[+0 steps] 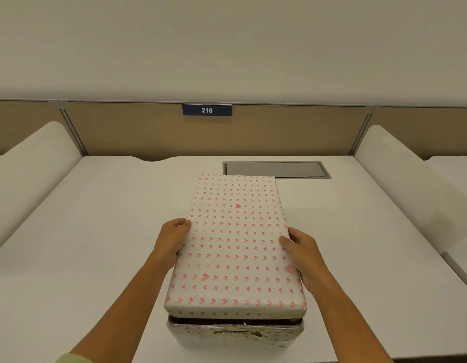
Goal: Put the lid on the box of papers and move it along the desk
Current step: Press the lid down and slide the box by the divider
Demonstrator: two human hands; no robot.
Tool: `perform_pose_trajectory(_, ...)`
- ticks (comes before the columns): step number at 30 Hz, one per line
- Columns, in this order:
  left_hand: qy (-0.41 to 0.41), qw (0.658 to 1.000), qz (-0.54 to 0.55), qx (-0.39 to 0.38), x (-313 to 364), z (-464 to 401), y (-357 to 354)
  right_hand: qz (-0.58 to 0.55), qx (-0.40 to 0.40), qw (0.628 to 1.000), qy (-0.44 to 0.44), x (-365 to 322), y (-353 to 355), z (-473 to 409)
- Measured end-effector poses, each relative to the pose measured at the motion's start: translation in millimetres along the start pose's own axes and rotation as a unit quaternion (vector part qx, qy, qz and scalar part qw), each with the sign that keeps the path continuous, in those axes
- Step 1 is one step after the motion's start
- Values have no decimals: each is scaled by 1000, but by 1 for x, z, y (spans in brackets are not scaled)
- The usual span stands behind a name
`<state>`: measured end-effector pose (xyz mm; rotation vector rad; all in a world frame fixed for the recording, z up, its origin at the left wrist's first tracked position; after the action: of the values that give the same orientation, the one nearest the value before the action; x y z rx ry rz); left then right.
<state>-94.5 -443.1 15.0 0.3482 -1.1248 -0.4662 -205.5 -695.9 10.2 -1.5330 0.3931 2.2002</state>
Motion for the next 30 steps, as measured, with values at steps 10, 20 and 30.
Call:
perform_pose_trajectory(10,60,995,10,-84,-44,72,13,-9,-55,994,-94,36,27,46)
perform_pose_trajectory(20,55,996,-63,-10,-73,108,5,-66,-74,981,-168,46,47,84)
perform_pose_trajectory(30,70,997,-31,-15,-79,117,-4,-105,-69,980,-157,55,50,88)
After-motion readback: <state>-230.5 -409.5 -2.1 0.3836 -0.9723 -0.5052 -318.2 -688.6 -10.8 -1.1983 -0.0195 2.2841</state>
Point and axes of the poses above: each hand's wrist, its own z-axis away from the middle knuckle, its own y-axis out of the back of the hand, x = y × z, the point moved 1 cm from there along -z, towards the middle knuckle, and after that the axes turned 15 degrees about -z, right-handed, at the moved point
